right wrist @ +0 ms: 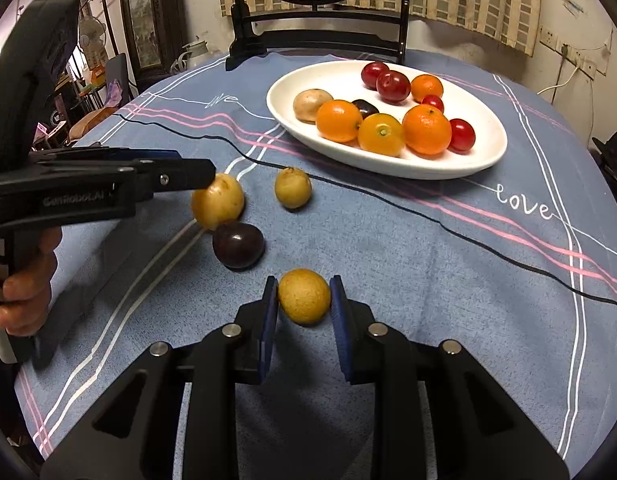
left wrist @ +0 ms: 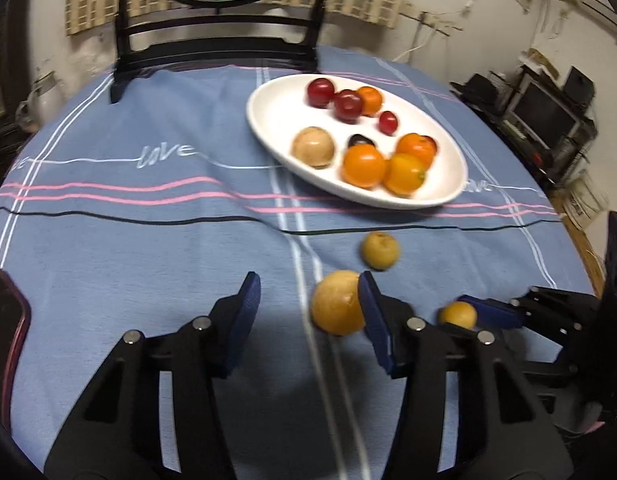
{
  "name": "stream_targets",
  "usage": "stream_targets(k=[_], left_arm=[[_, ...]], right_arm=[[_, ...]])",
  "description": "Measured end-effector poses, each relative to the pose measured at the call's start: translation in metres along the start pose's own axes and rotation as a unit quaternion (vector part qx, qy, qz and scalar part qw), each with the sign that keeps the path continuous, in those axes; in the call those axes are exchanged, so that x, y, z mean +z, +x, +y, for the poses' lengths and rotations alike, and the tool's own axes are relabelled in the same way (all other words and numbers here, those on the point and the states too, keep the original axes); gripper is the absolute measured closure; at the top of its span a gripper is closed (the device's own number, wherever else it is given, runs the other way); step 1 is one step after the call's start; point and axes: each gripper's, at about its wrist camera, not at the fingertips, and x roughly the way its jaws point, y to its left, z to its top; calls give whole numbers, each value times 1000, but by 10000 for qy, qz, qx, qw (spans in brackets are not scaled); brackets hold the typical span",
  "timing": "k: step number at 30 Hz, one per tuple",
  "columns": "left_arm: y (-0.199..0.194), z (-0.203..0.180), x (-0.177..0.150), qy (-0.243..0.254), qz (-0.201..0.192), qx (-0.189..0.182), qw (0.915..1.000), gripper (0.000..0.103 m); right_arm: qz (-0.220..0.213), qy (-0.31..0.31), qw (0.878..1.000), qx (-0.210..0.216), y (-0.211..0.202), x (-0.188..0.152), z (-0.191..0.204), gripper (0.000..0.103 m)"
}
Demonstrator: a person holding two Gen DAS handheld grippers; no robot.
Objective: Organize fruits
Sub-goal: 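Grasp a small yellow fruit with the right tool while the left tool grasps a pale round fruit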
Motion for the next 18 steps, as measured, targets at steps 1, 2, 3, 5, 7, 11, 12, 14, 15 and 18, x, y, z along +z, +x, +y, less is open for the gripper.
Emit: stream_targets(k=[1, 2, 3, 5, 7, 11, 12, 14, 15, 18], left_arm=[[-2, -2, -1, 43, -40, -38, 10000, 52], [-4, -4, -1, 61, -84, -73, 9999, 52], [-5, -5, -1, 84, -133, -113, 9998, 52], [-5, -9, -2, 139, -172, -132, 9997, 51], [0, -9, -3, 158, -100, -70, 9998, 51], [13, -6, -5, 46, 127, -113, 9998, 52], [16, -6, -5, 51, 182, -115, 9998, 52], [20, -8, -7, 80, 242, -125, 9996, 53], [21, -9, -8, 97, 223, -107, 9996, 57], [21, -12, -9, 183, 186, -132, 9996, 66]], right_arm=[[-12, -4, 10000, 0, -1, 0, 0, 76], [-14, -13, 10000, 3, -1, 0, 1, 76], [-17, -21, 10000, 5, -2, 0, 1, 76], [-27, -27, 10000, 4, -2, 0, 1, 76], [-28, -27, 10000, -6, -1, 0, 1, 76], [-25, -22, 10000, -38, -1, 0, 1, 76], [-25, -21, 10000, -42, -1, 0, 1, 76], [-26, -22, 10000, -43, -1, 0, 1, 76], [-29, -23, 10000, -42, -1, 0, 0, 76], [-44, -22, 10000, -55, -2, 1, 0, 77]])
